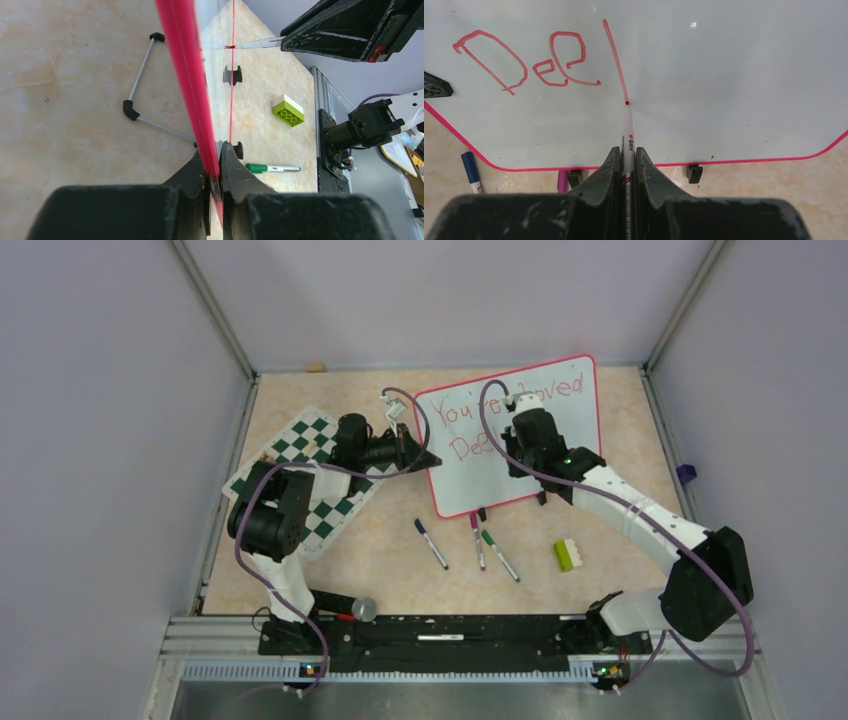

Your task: Write a sentence on the whiteboard

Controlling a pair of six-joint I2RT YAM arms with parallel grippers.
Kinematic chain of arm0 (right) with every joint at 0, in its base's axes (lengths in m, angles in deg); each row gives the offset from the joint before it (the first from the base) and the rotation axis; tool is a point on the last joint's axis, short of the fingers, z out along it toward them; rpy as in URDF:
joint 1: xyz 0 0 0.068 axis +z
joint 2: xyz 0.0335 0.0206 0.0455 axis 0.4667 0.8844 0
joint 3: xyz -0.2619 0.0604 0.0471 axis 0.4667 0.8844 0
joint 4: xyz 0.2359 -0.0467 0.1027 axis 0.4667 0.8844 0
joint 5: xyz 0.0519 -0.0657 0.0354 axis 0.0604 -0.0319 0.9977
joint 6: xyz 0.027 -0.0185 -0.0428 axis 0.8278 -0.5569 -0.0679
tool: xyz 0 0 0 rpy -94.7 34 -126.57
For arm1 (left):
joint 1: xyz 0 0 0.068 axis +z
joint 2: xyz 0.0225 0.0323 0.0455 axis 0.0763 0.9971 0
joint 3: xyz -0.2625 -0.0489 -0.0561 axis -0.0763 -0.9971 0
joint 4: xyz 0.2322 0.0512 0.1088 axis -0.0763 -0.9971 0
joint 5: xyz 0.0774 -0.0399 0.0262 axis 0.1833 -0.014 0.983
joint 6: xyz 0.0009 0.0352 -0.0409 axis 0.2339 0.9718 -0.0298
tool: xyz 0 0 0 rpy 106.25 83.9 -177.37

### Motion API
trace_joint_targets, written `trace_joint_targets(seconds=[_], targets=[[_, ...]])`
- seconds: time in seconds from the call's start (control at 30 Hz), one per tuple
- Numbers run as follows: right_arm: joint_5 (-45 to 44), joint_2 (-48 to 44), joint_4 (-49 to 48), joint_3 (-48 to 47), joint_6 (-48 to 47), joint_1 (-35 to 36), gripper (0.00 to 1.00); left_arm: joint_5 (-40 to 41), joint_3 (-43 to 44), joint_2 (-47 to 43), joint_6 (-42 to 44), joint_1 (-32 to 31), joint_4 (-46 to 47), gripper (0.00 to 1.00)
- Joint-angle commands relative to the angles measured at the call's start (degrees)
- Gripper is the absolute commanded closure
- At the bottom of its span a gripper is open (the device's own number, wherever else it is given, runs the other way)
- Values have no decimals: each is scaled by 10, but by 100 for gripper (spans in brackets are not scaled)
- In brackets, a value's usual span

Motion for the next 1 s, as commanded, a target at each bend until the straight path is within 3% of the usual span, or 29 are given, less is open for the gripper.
trace_joint_targets(seconds=[0.0, 0.33, 0.97], targets=[[7, -21, -8, -43, 6, -4, 100, 26, -18, 14, 118, -12, -24, 100], [1, 5, -9, -101, -1, -5, 100, 27, -19, 13, 119, -12, -24, 100], [-22, 49, -35, -115, -6, -6, 100, 28, -19, 13, 120, -12, -25, 100]])
